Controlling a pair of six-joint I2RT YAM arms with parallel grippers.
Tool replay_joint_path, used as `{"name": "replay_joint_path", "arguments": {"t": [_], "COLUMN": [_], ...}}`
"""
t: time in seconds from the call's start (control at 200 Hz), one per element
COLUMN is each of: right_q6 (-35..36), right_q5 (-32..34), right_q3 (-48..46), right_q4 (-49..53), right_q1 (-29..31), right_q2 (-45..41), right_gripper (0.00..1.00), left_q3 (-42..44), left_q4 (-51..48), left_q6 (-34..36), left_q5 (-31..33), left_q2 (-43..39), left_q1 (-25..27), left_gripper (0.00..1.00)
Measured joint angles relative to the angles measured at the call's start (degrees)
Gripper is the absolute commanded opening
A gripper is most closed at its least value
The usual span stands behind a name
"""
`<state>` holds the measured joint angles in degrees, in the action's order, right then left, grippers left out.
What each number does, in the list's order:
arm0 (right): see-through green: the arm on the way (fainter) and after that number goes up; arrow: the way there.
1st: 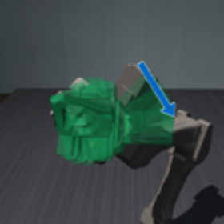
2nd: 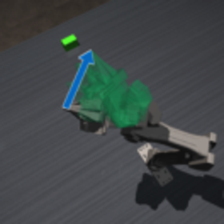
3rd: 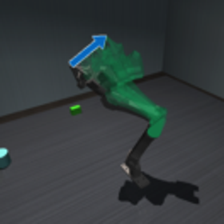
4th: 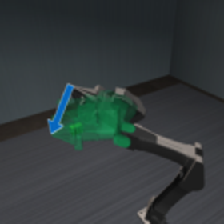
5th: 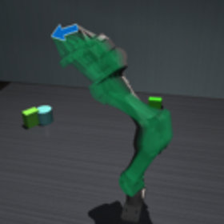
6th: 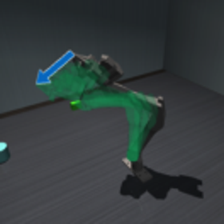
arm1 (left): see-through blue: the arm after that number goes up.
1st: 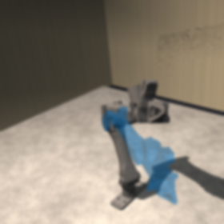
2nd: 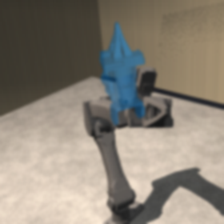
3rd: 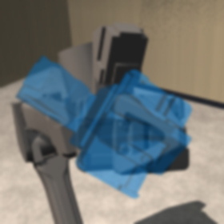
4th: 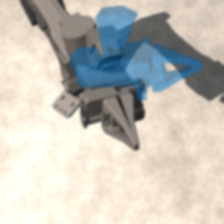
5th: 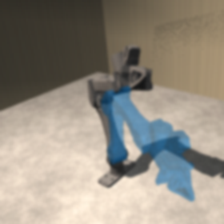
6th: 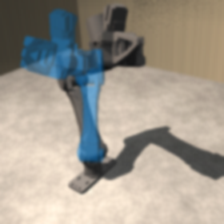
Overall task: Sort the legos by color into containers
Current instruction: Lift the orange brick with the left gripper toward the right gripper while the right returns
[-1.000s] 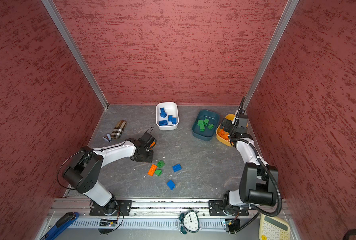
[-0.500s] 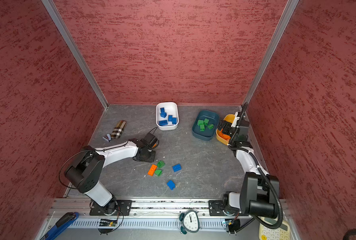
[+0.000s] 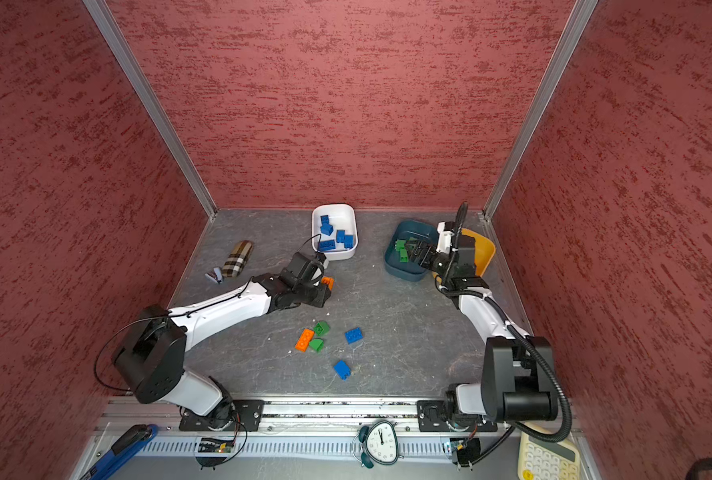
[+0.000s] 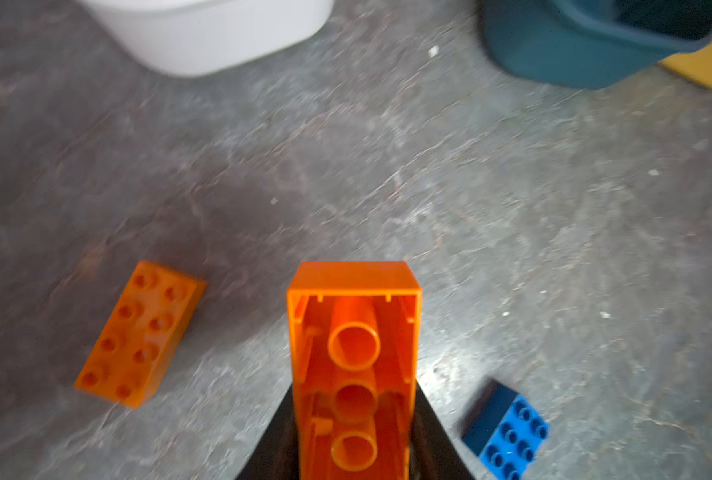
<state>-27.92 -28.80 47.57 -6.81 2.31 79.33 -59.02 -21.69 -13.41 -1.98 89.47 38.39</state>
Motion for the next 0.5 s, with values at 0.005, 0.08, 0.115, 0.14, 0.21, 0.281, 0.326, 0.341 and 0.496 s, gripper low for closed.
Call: {"name": "replay_joint_path", "arguments": {"t": [0.005,0.08,0.115,0.14,0.21,0.281,0.326,0.341,0.496], "right_q6": [0.0,0.4,0.8,1.0,1.9,2.4,2.7,2.6,3.0], "right_q5": [-0.1,-2.8,-4.2,-5.1,-7.3,-9.7,-11.1,-11.5,-15.1], "right_q3": [0.1,2.4,3.7,4.5,6.4,7.3,7.6,7.7,8.4], "right_q4": [0.1,2.2,3.3,4.0,6.3,7.4,7.8,8.1,10.6], "right_q1": [0.2,3.7,5.2,6.1,8.6,10.0,10.5,10.6,11.4], "right_q2": [0.0,1.4,2.1,2.5,3.4,4.3,5.1,5.4,8.5], "right_gripper": [0.94,0.92,0.9,0.9,0.87,0.83,0.79,0.78,0.66], "left_q3": [-0.3,-3.3,-4.7,-5.7,-7.7,-9.4,-10.2,-10.4,-12.3], "left_q4": [0.2,2.3,3.1,3.8,5.2,6.2,6.6,6.8,7.1], "left_q6": [0.1,2.0,3.0,3.6,5.0,6.4,7.0,7.3,8.8], "left_q5": [-0.2,-2.2,-2.8,-3.4,-4.6,-5.8,-6.4,-6.8,-8.2], "left_q2": [0.1,2.0,3.1,3.9,5.6,7.2,7.9,8.1,9.2], "left_q1": [0.1,0.9,1.4,1.7,2.5,3.1,3.5,3.6,4.3], "left_gripper": [0.0,0.0,0.0,0.0,0.0,0.0,0.0,0.0,0.0]}}
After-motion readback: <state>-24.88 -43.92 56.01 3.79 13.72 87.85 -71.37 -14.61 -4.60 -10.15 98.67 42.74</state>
